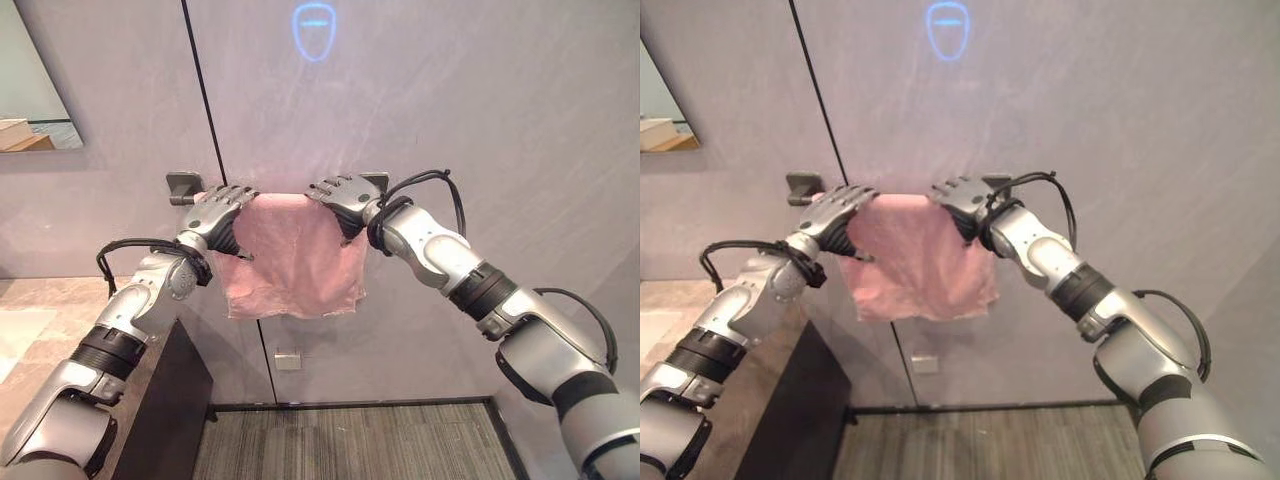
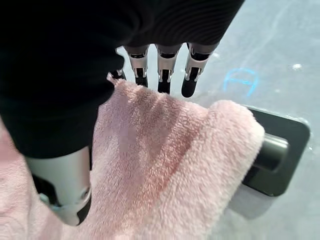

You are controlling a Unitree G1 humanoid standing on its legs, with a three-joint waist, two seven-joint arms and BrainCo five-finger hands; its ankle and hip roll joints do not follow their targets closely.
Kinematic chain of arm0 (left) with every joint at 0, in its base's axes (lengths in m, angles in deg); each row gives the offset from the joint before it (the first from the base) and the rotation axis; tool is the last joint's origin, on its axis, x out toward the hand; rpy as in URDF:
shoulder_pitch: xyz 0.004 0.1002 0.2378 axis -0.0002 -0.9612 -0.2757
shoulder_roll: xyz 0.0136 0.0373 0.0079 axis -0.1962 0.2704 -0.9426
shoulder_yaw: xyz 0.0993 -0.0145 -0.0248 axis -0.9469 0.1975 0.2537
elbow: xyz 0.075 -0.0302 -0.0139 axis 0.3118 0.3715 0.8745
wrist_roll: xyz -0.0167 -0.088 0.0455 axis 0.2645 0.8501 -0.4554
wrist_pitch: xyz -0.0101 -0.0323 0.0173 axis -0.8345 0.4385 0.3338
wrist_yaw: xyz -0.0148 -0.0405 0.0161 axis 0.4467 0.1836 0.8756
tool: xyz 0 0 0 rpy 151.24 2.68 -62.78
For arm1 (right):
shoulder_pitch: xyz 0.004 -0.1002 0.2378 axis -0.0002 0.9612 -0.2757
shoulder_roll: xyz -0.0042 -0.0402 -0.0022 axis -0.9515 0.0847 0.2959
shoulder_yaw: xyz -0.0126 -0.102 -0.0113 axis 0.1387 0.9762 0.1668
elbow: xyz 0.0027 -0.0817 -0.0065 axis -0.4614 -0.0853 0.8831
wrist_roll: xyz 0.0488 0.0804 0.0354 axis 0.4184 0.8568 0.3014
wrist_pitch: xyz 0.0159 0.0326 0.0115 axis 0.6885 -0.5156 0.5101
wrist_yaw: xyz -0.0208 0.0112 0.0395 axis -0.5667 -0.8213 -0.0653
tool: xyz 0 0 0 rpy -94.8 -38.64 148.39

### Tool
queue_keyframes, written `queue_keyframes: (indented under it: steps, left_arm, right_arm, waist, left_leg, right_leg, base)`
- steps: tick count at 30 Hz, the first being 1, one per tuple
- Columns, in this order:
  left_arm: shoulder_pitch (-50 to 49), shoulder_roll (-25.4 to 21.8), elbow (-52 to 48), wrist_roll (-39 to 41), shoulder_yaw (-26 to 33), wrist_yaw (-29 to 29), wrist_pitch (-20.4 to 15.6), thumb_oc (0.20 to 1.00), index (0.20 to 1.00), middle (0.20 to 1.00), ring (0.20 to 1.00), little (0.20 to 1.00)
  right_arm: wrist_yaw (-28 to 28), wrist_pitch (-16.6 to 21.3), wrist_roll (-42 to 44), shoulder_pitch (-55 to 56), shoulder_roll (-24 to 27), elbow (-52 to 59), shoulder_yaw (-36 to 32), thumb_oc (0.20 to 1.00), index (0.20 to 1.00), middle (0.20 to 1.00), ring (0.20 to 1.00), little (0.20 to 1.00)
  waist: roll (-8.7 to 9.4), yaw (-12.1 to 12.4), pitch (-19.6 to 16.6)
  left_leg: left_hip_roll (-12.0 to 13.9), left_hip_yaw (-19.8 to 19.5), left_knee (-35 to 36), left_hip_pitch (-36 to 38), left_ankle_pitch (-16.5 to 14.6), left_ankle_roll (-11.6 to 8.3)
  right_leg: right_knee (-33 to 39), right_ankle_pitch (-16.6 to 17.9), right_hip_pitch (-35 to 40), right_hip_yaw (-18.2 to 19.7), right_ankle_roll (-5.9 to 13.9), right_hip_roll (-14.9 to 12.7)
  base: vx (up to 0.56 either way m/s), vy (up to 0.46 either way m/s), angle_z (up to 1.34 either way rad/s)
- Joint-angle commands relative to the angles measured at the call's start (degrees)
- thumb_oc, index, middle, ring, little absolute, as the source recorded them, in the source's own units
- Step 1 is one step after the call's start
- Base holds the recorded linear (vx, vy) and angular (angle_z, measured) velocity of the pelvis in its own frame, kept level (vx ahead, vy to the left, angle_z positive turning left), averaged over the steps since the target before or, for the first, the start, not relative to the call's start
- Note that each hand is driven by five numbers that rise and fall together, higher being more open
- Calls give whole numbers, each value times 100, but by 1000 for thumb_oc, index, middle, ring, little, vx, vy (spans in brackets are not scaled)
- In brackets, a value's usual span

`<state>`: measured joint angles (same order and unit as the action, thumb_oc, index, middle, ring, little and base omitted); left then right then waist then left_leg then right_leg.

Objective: Put brush and paste in cup on sink, flatten towel.

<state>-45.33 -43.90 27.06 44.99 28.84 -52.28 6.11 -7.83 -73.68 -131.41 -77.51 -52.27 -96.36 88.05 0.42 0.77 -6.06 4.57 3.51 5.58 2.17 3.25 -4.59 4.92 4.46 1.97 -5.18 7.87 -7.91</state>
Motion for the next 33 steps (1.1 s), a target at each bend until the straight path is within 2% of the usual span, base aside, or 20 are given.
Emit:
queue_keyframes:
  steps: [1, 10, 11, 14, 25, 33]
  left_arm:
    - [-439, -714, 842, -83, 612, -3, 333, 1000, 1000, 1000, 1000, 1000]
    - [-502, -883, 955, -5, 688, -80, 317, 1000, 1000, 1000, 1000, 1000]
    - [-549, -926, 1154, 22, 695, -110, 278, 1000, 1000, 1000, 1000, 1000]
    - [-558, -967, 1057, 58, 728, -103, 273, 1000, 1000, 1000, 1000, 1000]
    - [-578, -993, 1367, 211, 659, -196, 186, 1000, 1000, 1000, 1000, 1000]
    - [-729, -1080, 1194, 189, 710, -179, 111, 1000, 1000, 1000, 1000, 1000]
  right_arm:
    - [193, -58, 79, 556, 1058, -317, 124, 1000, 1000, 1000, 1000, 1000]
    - [-163, -183, 329, 800, 1466, -919, -46, 1000, 1000, 1000, 1000, 1000]
    - [-262, -163, 409, 907, 1720, -1030, -124, 1000, 1000, 1000, 1000, 1000]
    - [-387, -220, 589, 987, 1903, -1134, -259, 1000, 1000, 1000, 1000, 1000]
    - [-809, -280, 1306, 1210, 2215, -1574, -681, 1000, 1000, 1000, 1000, 1000]
    - [-1055, -274, 1870, 1458, 2446, -1248, -1203, 1000, 1000, 1000, 1000, 1000]
  waist:
    - [198, 160, 253]
    - [172, 135, 257]
    - [172, 101, 273]
    - [168, 95, 273]
    - [168, 64, 271]
    - [176, 76, 271]
  left_leg:
    - [-237, 145, -80, 226, -297, 261]
    - [-226, 150, -72, 278, -360, 262]
    - [-230, 170, -82, 265, -314, 258]
    - [-228, 179, -79, 272, -322, 256]
    - [-207, 186, -69, 308, -368, 246]
    - [-207, 205, -65, 312, -376, 248]
  right_leg:
    - [-261, 315, -376, 189, 119, -244]
    - [-245, 268, -335, 206, 143, -237]
    - [-256, 315, -360, 214, 138, -243]
    - [-247, 320, -365, 231, 146, -240]
    - [-205, 292, -321, 239, 175, -216]
    - [-180, 309, -329, 258, 181, -201]
  base:
    - [0, 0, 0]
    - [5, 2, 0]
    - [34, 8, 0]
    - [0, 0, 0]
    - [6, 1, 0]
    - [0, 0, 0]
